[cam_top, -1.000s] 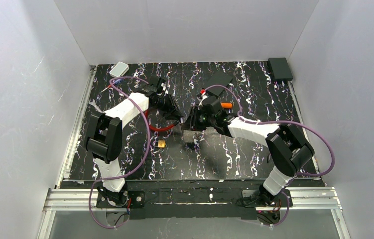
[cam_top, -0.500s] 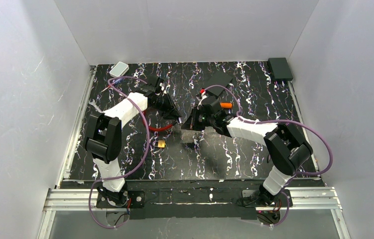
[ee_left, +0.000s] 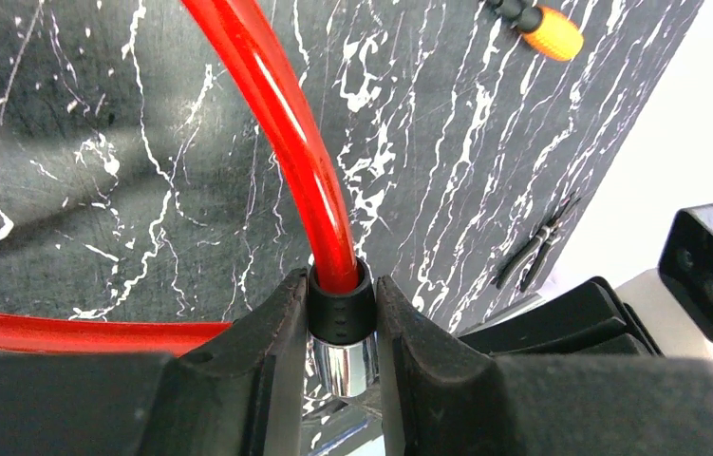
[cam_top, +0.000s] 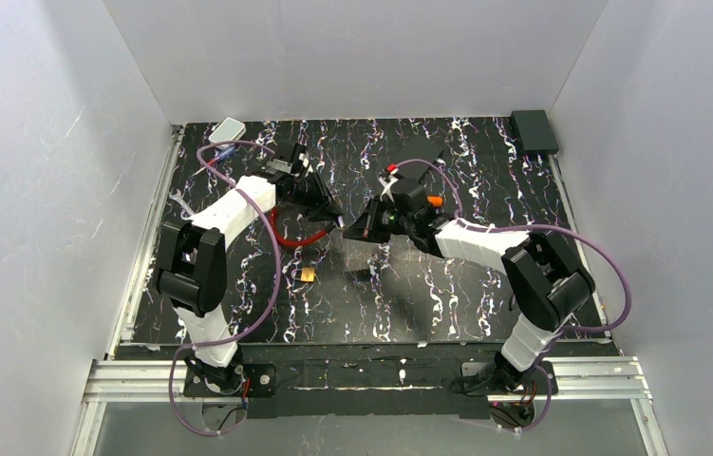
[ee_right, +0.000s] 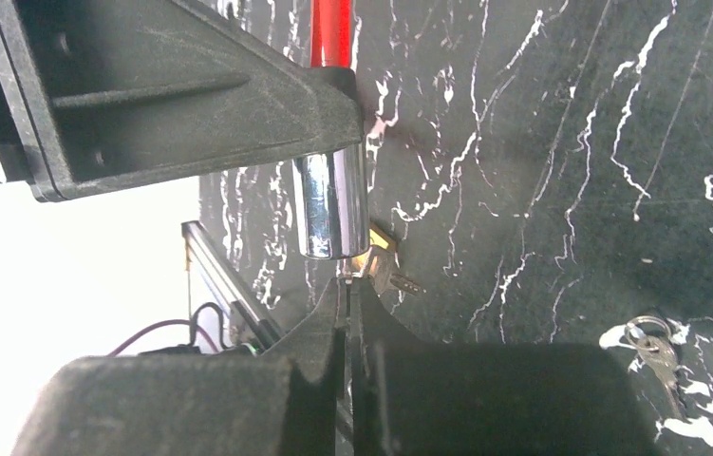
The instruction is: Unlock with the key
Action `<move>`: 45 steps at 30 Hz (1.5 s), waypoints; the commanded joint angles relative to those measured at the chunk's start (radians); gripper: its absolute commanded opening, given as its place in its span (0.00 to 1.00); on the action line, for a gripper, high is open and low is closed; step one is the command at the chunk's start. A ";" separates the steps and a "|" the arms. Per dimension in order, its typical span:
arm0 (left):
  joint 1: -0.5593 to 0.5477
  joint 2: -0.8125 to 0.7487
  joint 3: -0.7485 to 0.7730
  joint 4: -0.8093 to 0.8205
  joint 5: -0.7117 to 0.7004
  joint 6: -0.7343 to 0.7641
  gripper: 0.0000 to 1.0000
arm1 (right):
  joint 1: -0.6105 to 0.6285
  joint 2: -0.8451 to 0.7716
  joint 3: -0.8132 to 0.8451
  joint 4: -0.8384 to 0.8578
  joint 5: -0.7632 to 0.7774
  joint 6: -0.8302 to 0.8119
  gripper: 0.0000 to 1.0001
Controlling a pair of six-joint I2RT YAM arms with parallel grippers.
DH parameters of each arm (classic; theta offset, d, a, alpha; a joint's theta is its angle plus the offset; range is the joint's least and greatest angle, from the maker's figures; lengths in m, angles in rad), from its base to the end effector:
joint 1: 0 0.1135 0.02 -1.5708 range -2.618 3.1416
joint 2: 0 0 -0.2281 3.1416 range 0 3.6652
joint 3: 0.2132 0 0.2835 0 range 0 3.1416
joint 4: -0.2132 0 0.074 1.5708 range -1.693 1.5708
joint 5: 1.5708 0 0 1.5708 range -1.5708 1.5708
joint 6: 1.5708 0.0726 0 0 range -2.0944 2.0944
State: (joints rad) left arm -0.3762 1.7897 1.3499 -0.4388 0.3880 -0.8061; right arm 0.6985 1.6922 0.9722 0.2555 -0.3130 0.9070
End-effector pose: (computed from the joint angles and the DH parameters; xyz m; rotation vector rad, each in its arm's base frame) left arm 0.3953 -0.1857 0.1638 -0.3768 2.5944 -0.9522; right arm 0.3099 0.2894 0.1382 0.0163 2.2813 1.2573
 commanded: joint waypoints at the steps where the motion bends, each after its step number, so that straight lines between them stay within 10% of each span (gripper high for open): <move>1: -0.007 -0.097 0.000 -0.023 0.038 0.005 0.00 | -0.060 0.019 0.019 0.193 -0.014 0.098 0.01; 45: -0.007 -0.196 -0.044 0.112 0.100 0.012 0.00 | -0.130 0.106 0.015 0.708 -0.123 0.492 0.01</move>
State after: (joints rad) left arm -0.3542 1.6700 1.3328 -0.2686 0.3391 -0.7952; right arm 0.5963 1.7908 0.9647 0.6973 -0.5307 1.3029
